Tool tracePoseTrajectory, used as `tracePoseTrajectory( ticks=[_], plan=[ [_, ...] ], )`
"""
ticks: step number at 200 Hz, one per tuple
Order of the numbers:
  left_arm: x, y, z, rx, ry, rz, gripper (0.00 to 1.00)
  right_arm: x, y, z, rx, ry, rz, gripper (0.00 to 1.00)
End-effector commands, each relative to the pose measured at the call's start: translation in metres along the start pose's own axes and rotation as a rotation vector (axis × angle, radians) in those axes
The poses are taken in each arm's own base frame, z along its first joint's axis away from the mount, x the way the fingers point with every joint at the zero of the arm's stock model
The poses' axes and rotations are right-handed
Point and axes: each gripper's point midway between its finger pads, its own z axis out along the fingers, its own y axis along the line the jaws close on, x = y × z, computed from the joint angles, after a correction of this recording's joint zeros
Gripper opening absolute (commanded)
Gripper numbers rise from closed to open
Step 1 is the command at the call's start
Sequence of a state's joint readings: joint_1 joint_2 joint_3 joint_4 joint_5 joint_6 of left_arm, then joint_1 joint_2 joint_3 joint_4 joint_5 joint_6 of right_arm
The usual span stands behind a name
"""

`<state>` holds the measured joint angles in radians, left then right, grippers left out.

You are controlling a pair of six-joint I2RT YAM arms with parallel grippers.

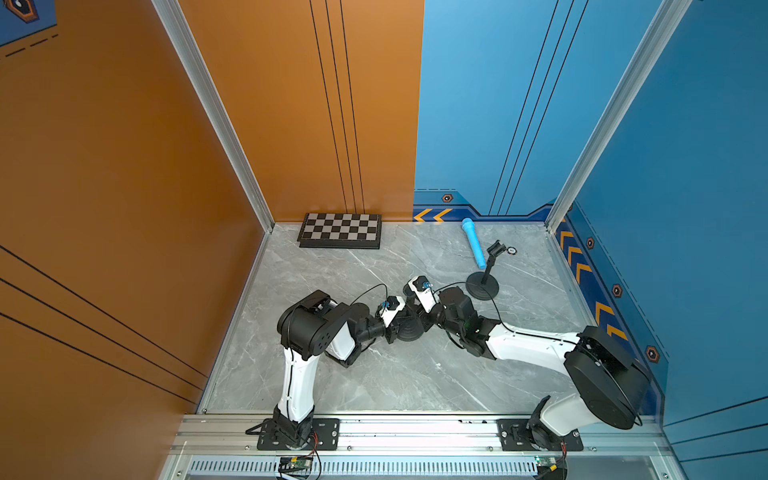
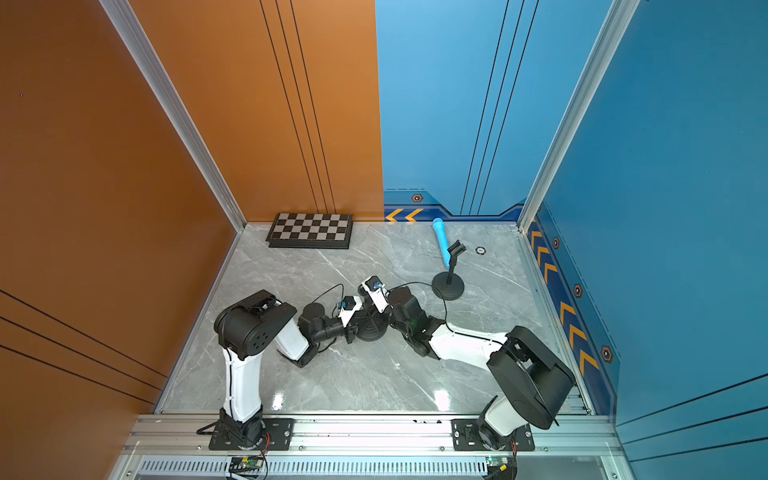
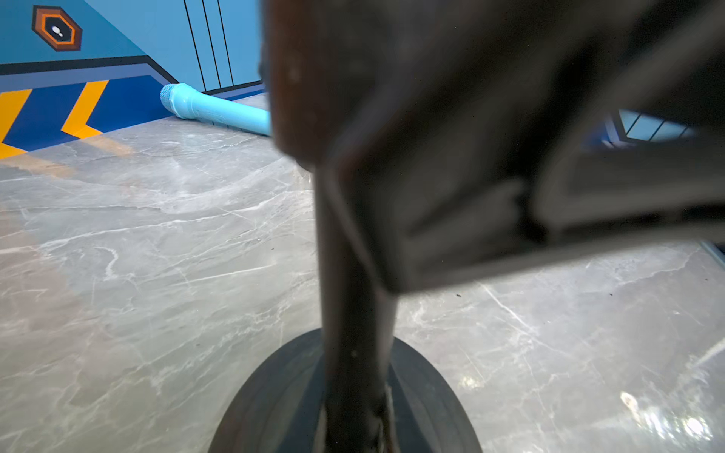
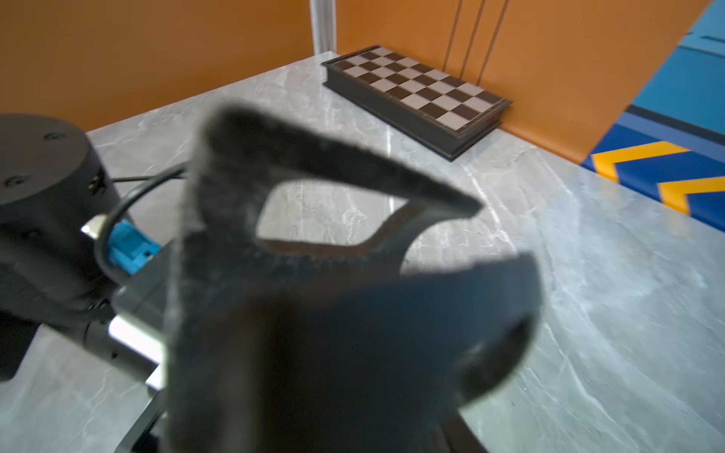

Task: Assemble a microphone stand
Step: Screw the microphone stand pole into the microphone stand base.

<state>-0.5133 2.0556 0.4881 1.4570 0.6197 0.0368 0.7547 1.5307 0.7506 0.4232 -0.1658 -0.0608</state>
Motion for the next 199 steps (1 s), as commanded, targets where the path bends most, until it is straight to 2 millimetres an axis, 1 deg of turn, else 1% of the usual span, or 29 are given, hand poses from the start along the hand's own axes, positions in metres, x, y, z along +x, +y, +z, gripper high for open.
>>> tracePoseTrajectory(
  ticks=[1, 10, 13, 20, 44, 54, 66, 73, 81, 98, 105, 106, 109, 117, 125, 137, 146, 153, 165, 177, 187, 199],
  plan=[
    [0.024, -0.006, -0.002, 0.045, 0.065, -0.045, 0.1, 0.001, 0.036, -0.011, -0.297, 0.055, -0.081, 0.45],
    [0.024, -0.008, -0.001, 0.053, 0.065, -0.046, 0.1, -0.003, 0.037, -0.01, -0.311, 0.048, -0.094, 0.45],
    [0.025, -0.008, -0.002, 0.055, 0.065, -0.045, 0.1, -0.004, 0.026, -0.009, -0.289, 0.045, -0.084, 0.45],
    [0.024, -0.008, -0.001, 0.059, 0.064, -0.044, 0.1, -0.009, 0.019, -0.008, -0.279, 0.031, -0.08, 0.45],
    [0.026, -0.008, -0.001, 0.06, 0.067, -0.046, 0.1, -0.018, 0.008, -0.001, -0.249, 0.015, -0.067, 0.43],
    [0.027, -0.008, -0.001, 0.06, 0.068, -0.047, 0.11, -0.02, 0.005, 0.002, -0.231, 0.012, -0.065, 0.39],
    [0.027, -0.008, -0.001, 0.058, 0.069, -0.046, 0.11, -0.021, -0.003, 0.007, -0.186, 0.011, -0.053, 0.3],
    [0.027, -0.008, -0.001, 0.056, 0.07, -0.046, 0.12, -0.021, -0.007, 0.009, -0.154, 0.007, -0.046, 0.28],
    [0.028, -0.007, -0.002, 0.052, 0.072, -0.047, 0.14, -0.021, -0.011, 0.01, -0.124, 0.006, -0.04, 0.22],
    [0.029, -0.005, -0.001, 0.042, 0.074, -0.052, 0.17, -0.016, -0.017, 0.013, -0.041, 0.013, -0.017, 0.08],
    [0.029, -0.004, -0.001, 0.033, 0.075, -0.056, 0.19, -0.012, -0.025, 0.013, 0.02, 0.018, 0.004, 0.01],
    [0.029, -0.004, -0.001, 0.032, 0.075, -0.056, 0.2, -0.012, -0.02, 0.013, 0.019, 0.019, 0.001, 0.0],
    [0.029, -0.003, -0.001, 0.029, 0.074, -0.057, 0.2, -0.011, -0.017, 0.014, 0.04, 0.021, 0.003, 0.0],
    [0.029, -0.002, -0.001, 0.023, 0.075, -0.058, 0.22, -0.006, -0.02, 0.013, 0.141, 0.031, 0.009, 0.0],
    [0.03, 0.0, -0.001, 0.012, 0.076, -0.064, 0.24, 0.0, -0.026, 0.009, 0.283, 0.046, 0.008, 0.0],
    [0.03, 0.001, -0.001, 0.006, 0.077, -0.069, 0.25, 0.009, -0.036, -0.001, 0.503, 0.068, 0.04, 0.0],
    [0.03, 0.002, 0.0, -0.001, 0.078, -0.072, 0.26, 0.013, -0.039, -0.01, 0.626, 0.052, 0.098, 0.0],
    [0.031, 0.003, 0.0, -0.003, 0.079, -0.076, 0.26, 0.019, -0.036, -0.014, 0.686, 0.033, 0.134, 0.0],
    [0.031, 0.003, 0.0, -0.003, 0.08, -0.078, 0.26, 0.025, -0.027, -0.016, 0.75, 0.003, 0.147, 0.0],
    [0.031, 0.004, 0.001, -0.006, 0.079, -0.082, 0.26, 0.031, -0.019, -0.01, 0.779, 0.019, 0.109, 0.0],
    [0.031, 0.004, 0.001, -0.005, 0.079, -0.088, 0.26, 0.032, -0.014, -0.003, 0.765, 0.036, 0.083, 0.0],
    [0.033, 0.003, 0.001, -0.005, 0.082, -0.088, 0.26, 0.032, -0.012, 0.0, 0.744, 0.044, 0.086, 0.0]
  ],
)
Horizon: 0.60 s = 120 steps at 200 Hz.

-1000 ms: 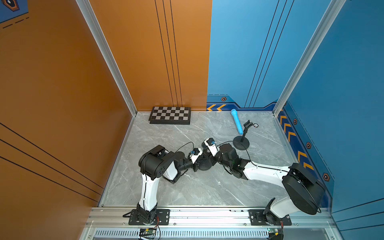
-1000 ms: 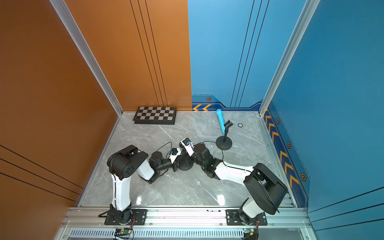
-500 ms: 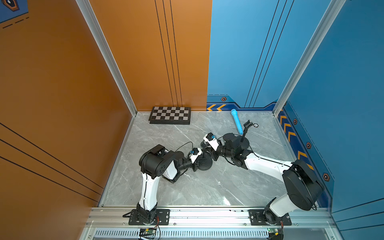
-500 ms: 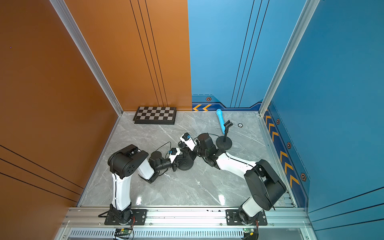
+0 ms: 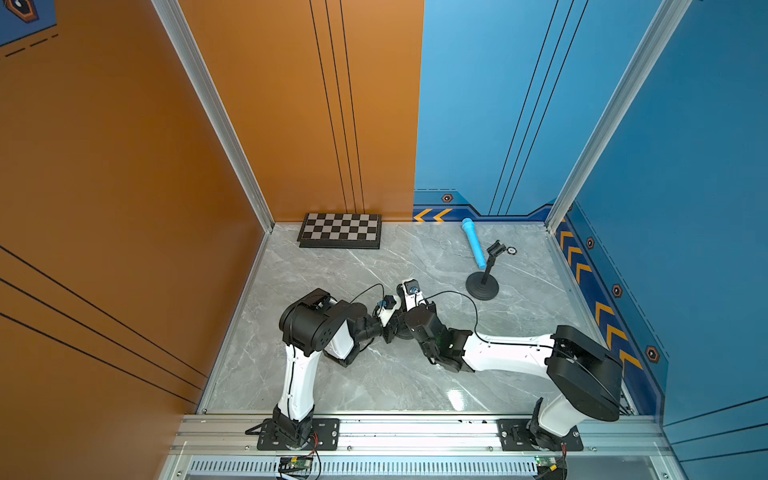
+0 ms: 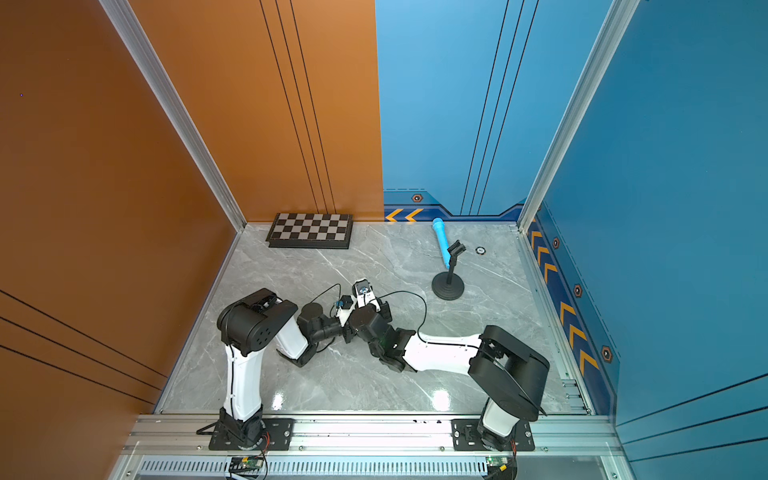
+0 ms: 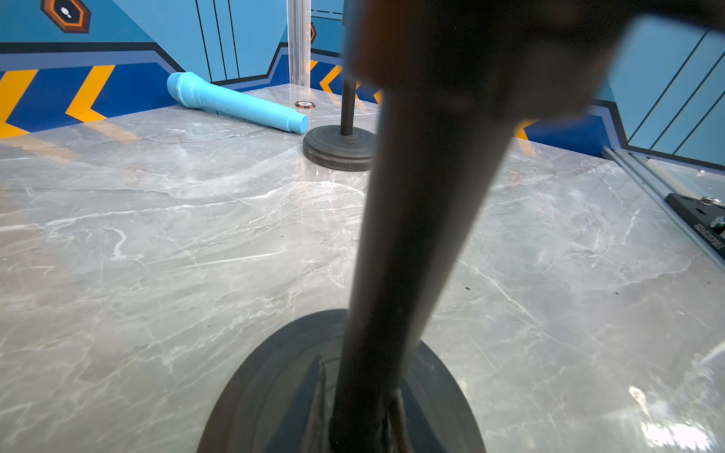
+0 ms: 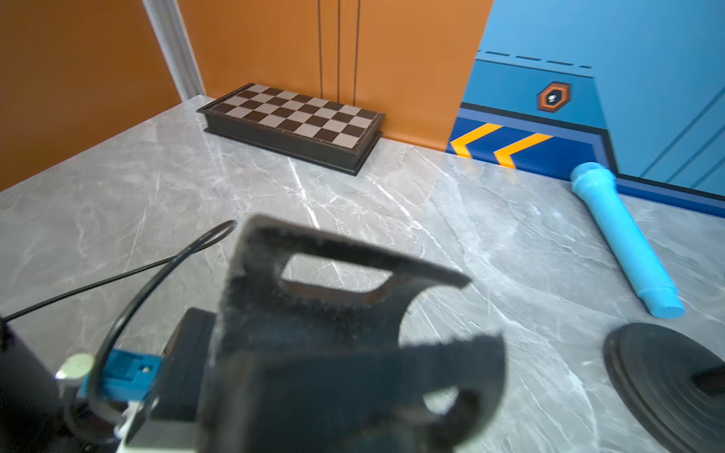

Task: Assemble a microphone stand
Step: Screw the microphone stand pole into the microphone stand base.

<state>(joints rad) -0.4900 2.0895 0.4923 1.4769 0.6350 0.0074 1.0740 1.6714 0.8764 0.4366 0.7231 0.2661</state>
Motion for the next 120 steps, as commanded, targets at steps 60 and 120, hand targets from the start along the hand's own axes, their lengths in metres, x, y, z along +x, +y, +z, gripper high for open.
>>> tracePoseTrajectory(
  ticks=[60, 120],
  plan=[
    [0.031, -0.003, 0.004, 0.001, 0.087, -0.057, 0.26, 0.044, 0.008, -0.001, -0.336, 0.252, -0.143, 0.41],
    [0.031, -0.003, 0.003, 0.004, 0.088, -0.055, 0.27, 0.017, 0.006, 0.001, -0.655, 0.277, -0.221, 0.51]
  ],
)
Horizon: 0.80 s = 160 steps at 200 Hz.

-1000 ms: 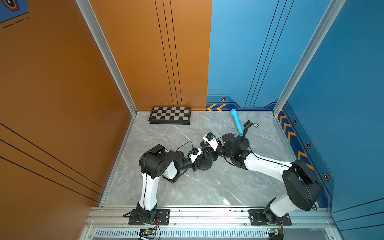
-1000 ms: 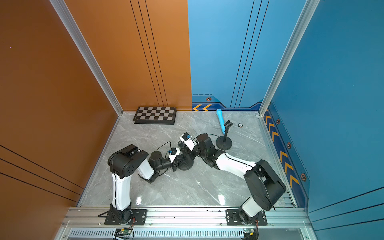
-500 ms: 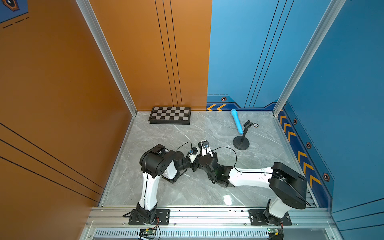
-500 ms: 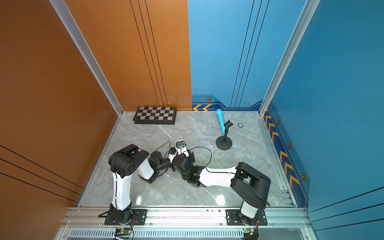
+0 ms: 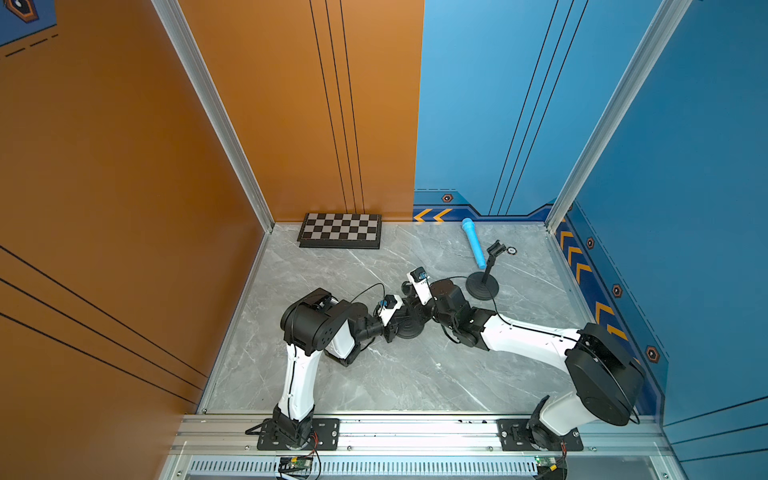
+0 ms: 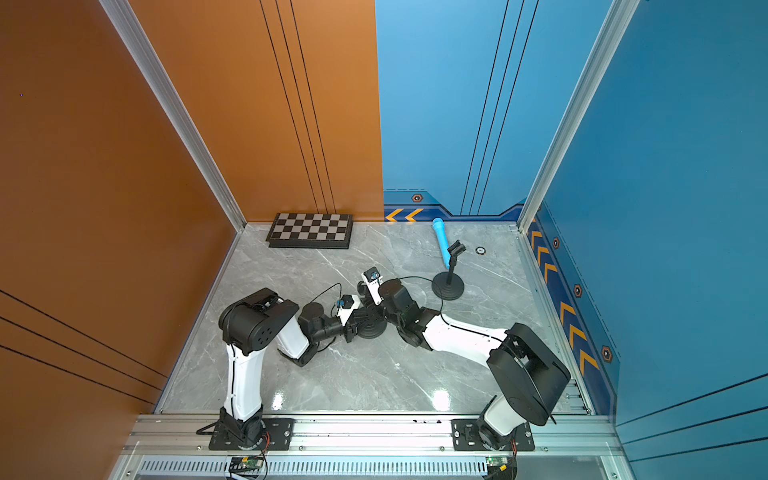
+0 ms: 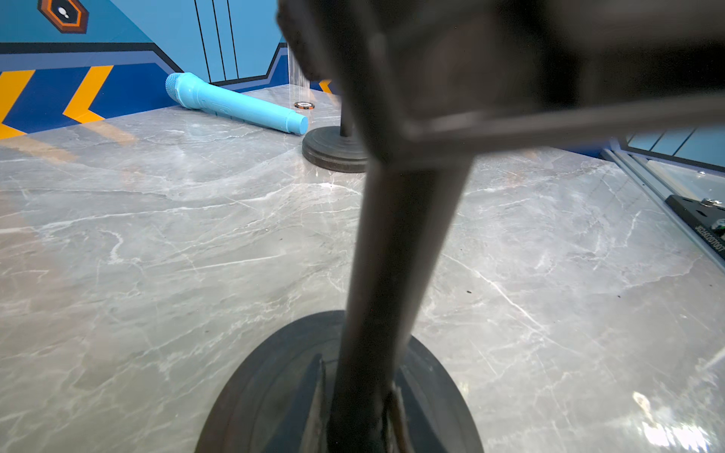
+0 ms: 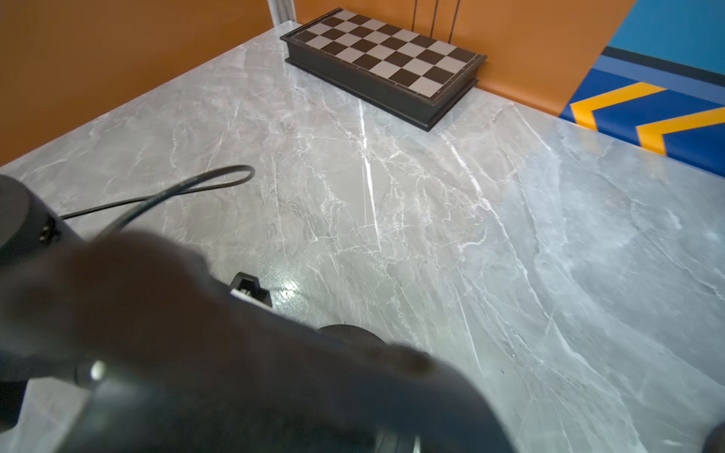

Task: Assemble a microphone stand
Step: Screw the microphone stand pole into the microphone stand base.

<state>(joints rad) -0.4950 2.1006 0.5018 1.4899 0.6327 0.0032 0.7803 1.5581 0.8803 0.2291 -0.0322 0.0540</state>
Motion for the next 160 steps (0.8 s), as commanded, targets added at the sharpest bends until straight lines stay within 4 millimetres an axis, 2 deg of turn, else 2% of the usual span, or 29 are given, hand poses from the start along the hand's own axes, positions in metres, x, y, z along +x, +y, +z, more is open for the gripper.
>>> tracePoseTrajectory(
  ticks=[1, 25, 47, 62, 69, 86, 124, 138, 160],
  plan=[
    [0.032, -0.003, 0.0, 0.001, 0.096, -0.058, 0.27, 0.006, 0.022, 0.0, -0.182, 0.081, -0.109, 0.51],
    [0.032, -0.003, 0.001, 0.0, 0.096, -0.056, 0.27, -0.003, 0.013, 0.011, -0.15, 0.083, -0.11, 0.44],
    [0.032, -0.003, 0.0, -0.002, 0.097, -0.057, 0.28, -0.007, 0.008, 0.014, -0.09, 0.064, -0.103, 0.18],
    [0.034, -0.002, 0.0, -0.007, 0.1, -0.06, 0.29, -0.007, 0.005, 0.014, -0.019, 0.048, -0.084, 0.08],
    [0.034, -0.002, 0.0, -0.01, 0.101, -0.06, 0.31, -0.005, 0.003, 0.014, 0.029, 0.043, -0.06, 0.0],
    [0.037, 0.0, 0.0, -0.019, 0.108, -0.064, 0.35, 0.002, -0.003, 0.012, 0.187, 0.022, 0.017, 0.0],
    [0.041, 0.002, 0.001, -0.032, 0.115, -0.073, 0.41, 0.02, -0.001, -0.002, 0.532, -0.055, 0.087, 0.0],
    [0.043, 0.002, 0.001, -0.032, 0.118, -0.075, 0.42, 0.024, 0.002, -0.001, 0.56, -0.052, 0.086, 0.0],
    [0.043, 0.003, 0.001, -0.034, 0.119, -0.076, 0.43, 0.022, 0.009, 0.005, 0.487, -0.03, 0.096, 0.0]
  ],
)
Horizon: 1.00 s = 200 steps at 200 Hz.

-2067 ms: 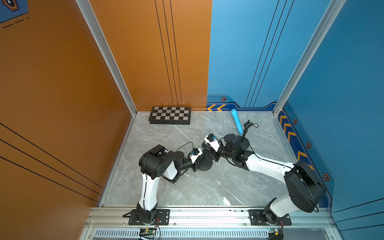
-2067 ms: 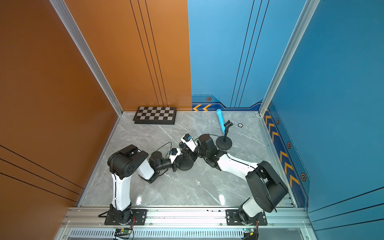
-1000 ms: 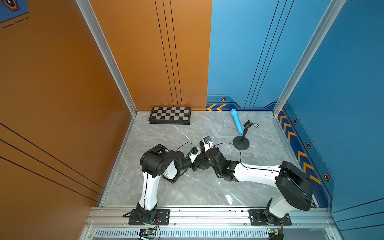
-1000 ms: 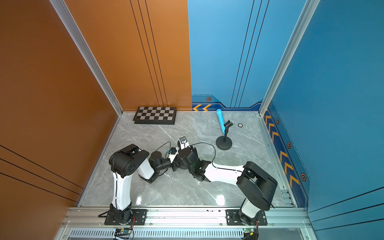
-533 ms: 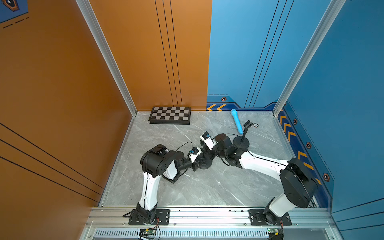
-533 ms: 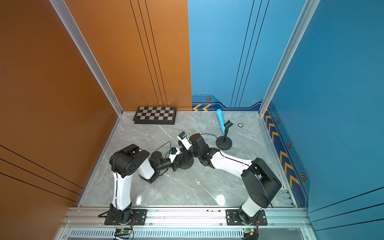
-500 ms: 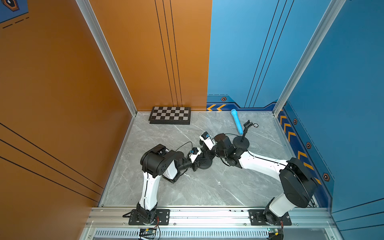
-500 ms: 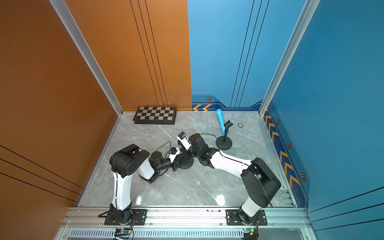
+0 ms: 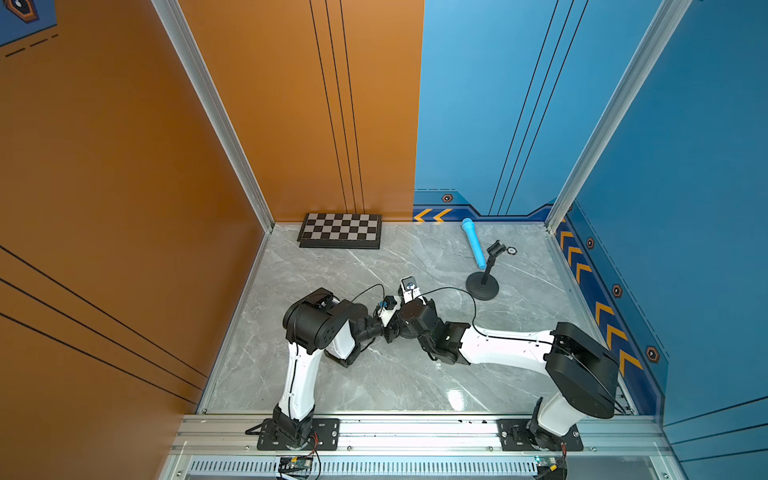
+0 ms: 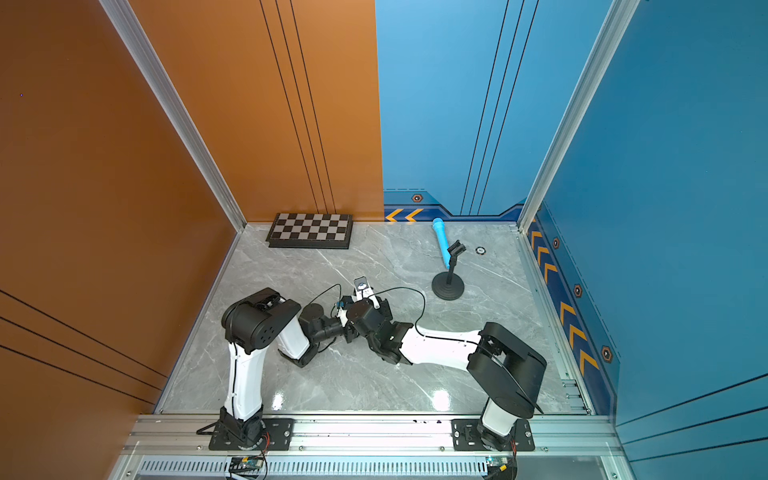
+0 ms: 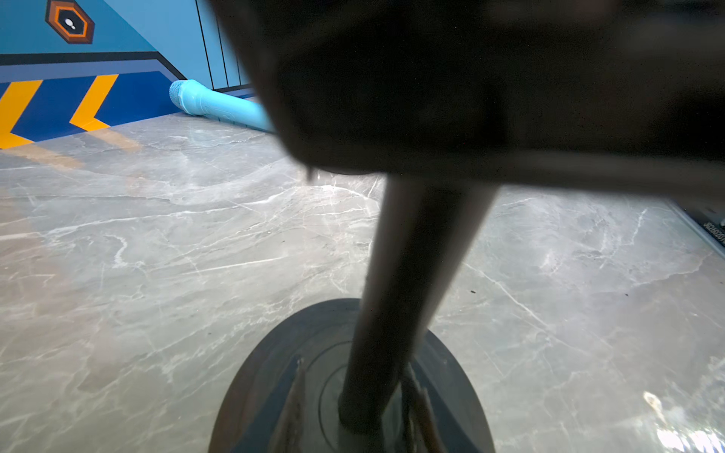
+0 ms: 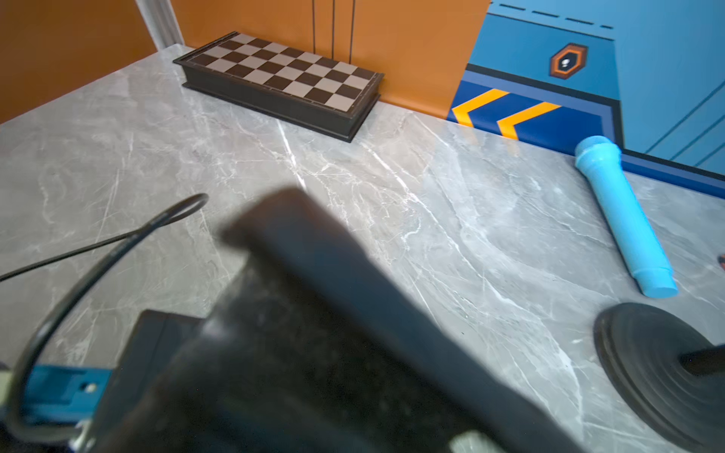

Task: Assemble a microphone stand
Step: Screw the microphone stand pole into the microphone stand base.

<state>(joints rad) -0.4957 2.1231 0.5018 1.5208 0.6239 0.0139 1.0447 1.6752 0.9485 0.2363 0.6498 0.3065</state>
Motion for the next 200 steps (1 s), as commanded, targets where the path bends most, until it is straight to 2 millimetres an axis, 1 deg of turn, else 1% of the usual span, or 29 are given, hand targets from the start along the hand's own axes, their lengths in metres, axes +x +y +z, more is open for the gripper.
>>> tracePoseTrajectory(
  ticks=[1, 3, 7, 11, 16, 21, 34, 40, 46, 60, 74, 80, 94, 109, 117, 130, 138, 148, 152, 172, 185, 200],
  plan=[
    [0.041, 0.001, 0.0, -0.025, 0.126, -0.091, 0.43, 0.022, -0.003, 0.005, 0.039, 0.056, -0.022, 0.0],
    [0.04, 0.001, 0.0, -0.025, 0.125, -0.09, 0.42, 0.022, -0.002, 0.005, 0.027, 0.06, -0.021, 0.0],
    [0.04, 0.002, 0.0, -0.027, 0.124, -0.09, 0.43, 0.02, -0.002, 0.005, 0.004, 0.064, -0.012, 0.04],
    [0.04, 0.001, 0.0, -0.025, 0.125, -0.091, 0.43, 0.018, -0.001, 0.005, -0.023, 0.07, -0.003, 0.08],
    [0.04, 0.001, 0.0, -0.025, 0.124, -0.09, 0.43, 0.016, 0.0, 0.006, -0.06, 0.078, 0.009, 0.16],
    [0.041, 0.001, 0.0, -0.023, 0.127, -0.092, 0.42, 0.014, -0.001, 0.006, -0.092, 0.087, 0.018, 0.23],
    [0.041, 0.0, -0.001, -0.019, 0.128, -0.092, 0.43, 0.009, 0.004, 0.001, -0.213, 0.113, 0.022, 0.36],
    [0.041, 0.0, 0.0, -0.018, 0.127, -0.091, 0.43, 0.005, 0.005, -0.002, -0.276, 0.124, 0.012, 0.41],
    [0.041, 0.0, -0.001, -0.018, 0.127, -0.091, 0.43, 0.002, 0.008, -0.006, -0.334, 0.133, -0.009, 0.44],
    [0.041, -0.001, 0.0, -0.014, 0.127, -0.091, 0.43, -0.004, 0.006, -0.012, -0.418, 0.144, -0.037, 0.49],
    [0.04, -0.001, 0.0, -0.01, 0.125, -0.09, 0.43, -0.009, 0.008, -0.017, -0.514, 0.144, -0.076, 0.53],
    [0.04, -0.002, 0.0, -0.007, 0.125, -0.091, 0.42, -0.011, 0.006, -0.017, -0.538, 0.145, -0.085, 0.53],
    [0.041, -0.002, 0.0, -0.006, 0.127, -0.09, 0.43, -0.012, 0.01, -0.016, -0.614, 0.142, -0.114, 0.54],
    [0.041, -0.002, 0.0, -0.005, 0.126, -0.091, 0.43, -0.014, 0.013, -0.013, -0.655, 0.125, -0.136, 0.54],
    [0.041, -0.003, 0.0, -0.004, 0.127, -0.091, 0.43, -0.016, 0.013, -0.009, -0.647, 0.11, -0.14, 0.53],
    [0.041, -0.003, 0.0, -0.004, 0.126, -0.088, 0.43, -0.019, 0.01, -0.001, -0.611, 0.091, -0.139, 0.49],
    [0.041, -0.003, 0.0, -0.003, 0.126, -0.088, 0.43, -0.022, 0.008, 0.003, -0.585, 0.081, -0.139, 0.42],
    [0.041, -0.002, 0.0, -0.006, 0.126, -0.088, 0.43, -0.023, 0.005, 0.007, -0.55, 0.068, -0.139, 0.24],
    [0.041, -0.002, 0.0, -0.006, 0.126, -0.088, 0.43, -0.024, 0.003, 0.008, -0.532, 0.06, -0.138, 0.19],
    [0.041, -0.002, 0.0, -0.009, 0.127, -0.091, 0.43, -0.024, -0.007, 0.011, -0.402, 0.021, -0.087, 0.0],
    [0.041, -0.002, 0.0, -0.009, 0.127, -0.09, 0.43, -0.021, -0.015, 0.009, -0.277, -0.017, -0.041, 0.0],
    [0.042, -0.002, 0.0, -0.009, 0.128, -0.091, 0.43, -0.016, -0.024, 0.004, -0.091, -0.053, 0.011, 0.0]
  ],
)
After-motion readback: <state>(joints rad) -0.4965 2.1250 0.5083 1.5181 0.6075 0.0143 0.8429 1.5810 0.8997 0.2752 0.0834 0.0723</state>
